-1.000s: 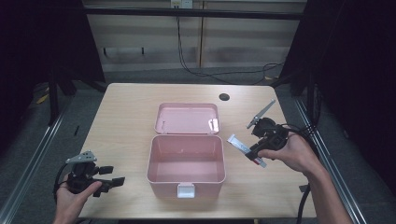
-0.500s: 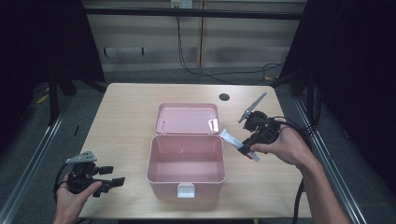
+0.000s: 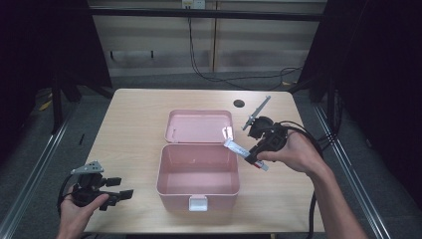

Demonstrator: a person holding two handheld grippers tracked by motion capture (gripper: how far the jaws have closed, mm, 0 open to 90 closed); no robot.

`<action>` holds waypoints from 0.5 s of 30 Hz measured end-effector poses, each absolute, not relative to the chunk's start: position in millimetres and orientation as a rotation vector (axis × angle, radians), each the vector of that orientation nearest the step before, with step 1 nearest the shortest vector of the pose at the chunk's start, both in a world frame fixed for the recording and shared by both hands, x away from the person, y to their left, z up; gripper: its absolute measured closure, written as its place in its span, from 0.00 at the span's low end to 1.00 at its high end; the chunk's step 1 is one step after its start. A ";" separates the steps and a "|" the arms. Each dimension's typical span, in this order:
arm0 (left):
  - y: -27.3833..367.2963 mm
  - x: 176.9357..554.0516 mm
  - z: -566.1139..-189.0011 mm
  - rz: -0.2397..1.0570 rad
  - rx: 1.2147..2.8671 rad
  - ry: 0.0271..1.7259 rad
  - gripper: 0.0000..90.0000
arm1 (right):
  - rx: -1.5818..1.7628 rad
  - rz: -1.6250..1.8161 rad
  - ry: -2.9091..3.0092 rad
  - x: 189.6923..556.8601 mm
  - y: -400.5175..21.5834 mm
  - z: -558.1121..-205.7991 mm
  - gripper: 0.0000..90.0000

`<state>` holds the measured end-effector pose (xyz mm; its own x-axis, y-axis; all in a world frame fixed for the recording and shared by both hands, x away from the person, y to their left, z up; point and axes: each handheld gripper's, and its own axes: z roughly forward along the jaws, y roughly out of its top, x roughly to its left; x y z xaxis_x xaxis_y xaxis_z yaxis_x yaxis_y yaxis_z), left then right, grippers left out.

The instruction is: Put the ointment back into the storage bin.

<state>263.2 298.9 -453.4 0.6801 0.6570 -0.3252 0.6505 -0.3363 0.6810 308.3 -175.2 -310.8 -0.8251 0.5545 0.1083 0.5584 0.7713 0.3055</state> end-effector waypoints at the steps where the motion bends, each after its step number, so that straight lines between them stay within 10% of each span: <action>1: 299.0 263.2 -453.4 0.007 2.053 1.004 0.25 | -0.936 -0.497 -2.943 308.3 -173.1 -310.8 0.80; 15: 299.3 263.1 -453.2 0.008 2.055 1.003 0.25 | -0.823 -0.464 -2.961 311.9 -149.9 -309.7 0.80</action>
